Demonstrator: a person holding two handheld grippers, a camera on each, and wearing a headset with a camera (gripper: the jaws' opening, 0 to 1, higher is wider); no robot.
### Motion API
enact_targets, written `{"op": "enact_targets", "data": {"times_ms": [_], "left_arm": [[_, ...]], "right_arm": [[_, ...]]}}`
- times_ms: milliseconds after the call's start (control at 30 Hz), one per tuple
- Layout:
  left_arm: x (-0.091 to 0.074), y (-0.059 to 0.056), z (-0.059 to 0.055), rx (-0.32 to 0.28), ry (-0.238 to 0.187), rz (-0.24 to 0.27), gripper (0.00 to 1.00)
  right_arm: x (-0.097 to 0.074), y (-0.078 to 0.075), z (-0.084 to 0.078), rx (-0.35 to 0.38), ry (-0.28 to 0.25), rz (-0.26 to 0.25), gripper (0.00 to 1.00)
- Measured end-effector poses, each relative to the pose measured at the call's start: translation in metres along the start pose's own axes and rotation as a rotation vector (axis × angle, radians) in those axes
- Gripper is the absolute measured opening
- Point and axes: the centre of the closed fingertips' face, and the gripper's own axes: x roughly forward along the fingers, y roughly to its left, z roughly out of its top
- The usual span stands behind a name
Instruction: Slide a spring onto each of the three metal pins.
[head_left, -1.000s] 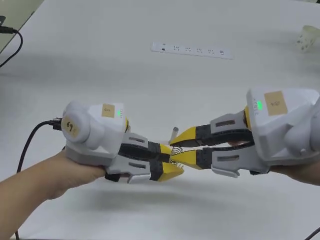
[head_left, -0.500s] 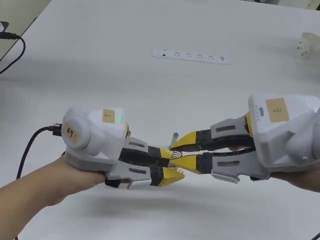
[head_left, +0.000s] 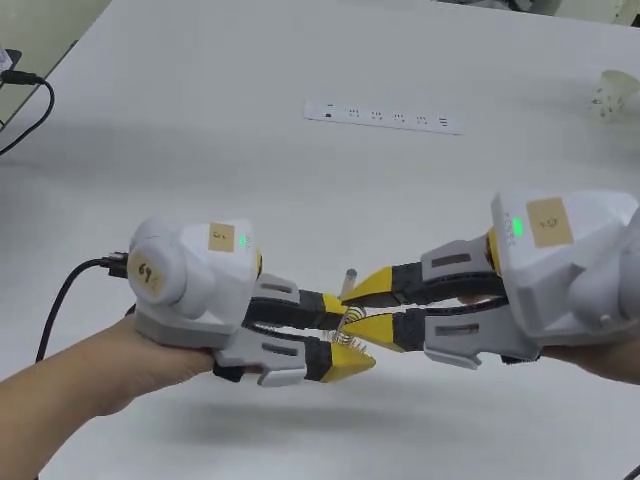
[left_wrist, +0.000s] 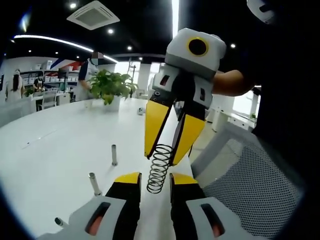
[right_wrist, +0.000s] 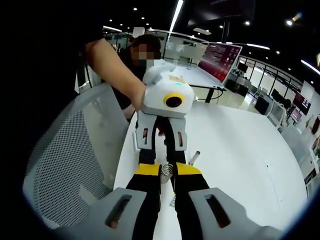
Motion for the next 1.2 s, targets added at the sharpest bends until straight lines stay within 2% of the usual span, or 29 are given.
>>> {"op": "enact_targets", "data": {"times_ms": [133,233,400,567,667,867,1067,1200], "left_arm": [[-0.003,0.001,-0.002,-0.001,0.010,0.013,0.18],[-0.007,0.003,-0.001,0.007,0.010,0.029,0.24],[-0.019,0.012,-0.005,0.004,0.018,0.072,0.28],[-0.027,0.018,-0.002,-0.013,-0.007,0.110,0.37],[-0.031,0.018,0.000,0.000,-0.009,0.128,0.41],[-0.044,0.026,-0.008,0.017,0.004,0.189,0.49],[-0.059,0.033,-0.001,0.009,-0.040,0.237,0.56],[-0.068,0.038,-0.001,0.011,-0.052,0.267,0.60]], "right_arm": [[-0.001,-0.001,0.000,0.000,0.002,-0.006,0.07],[-0.002,-0.005,-0.001,0.005,0.004,-0.021,0.07],[-0.003,-0.008,0.000,0.006,0.001,-0.031,0.07],[-0.002,-0.010,0.000,0.005,0.002,-0.037,0.07],[-0.001,-0.011,-0.001,0.003,0.005,-0.039,0.07],[-0.001,-0.013,-0.002,0.004,0.010,-0.046,0.07],[-0.002,-0.015,-0.005,0.005,0.019,-0.054,0.07],[-0.002,-0.016,-0.006,0.008,0.022,-0.059,0.07]]}}
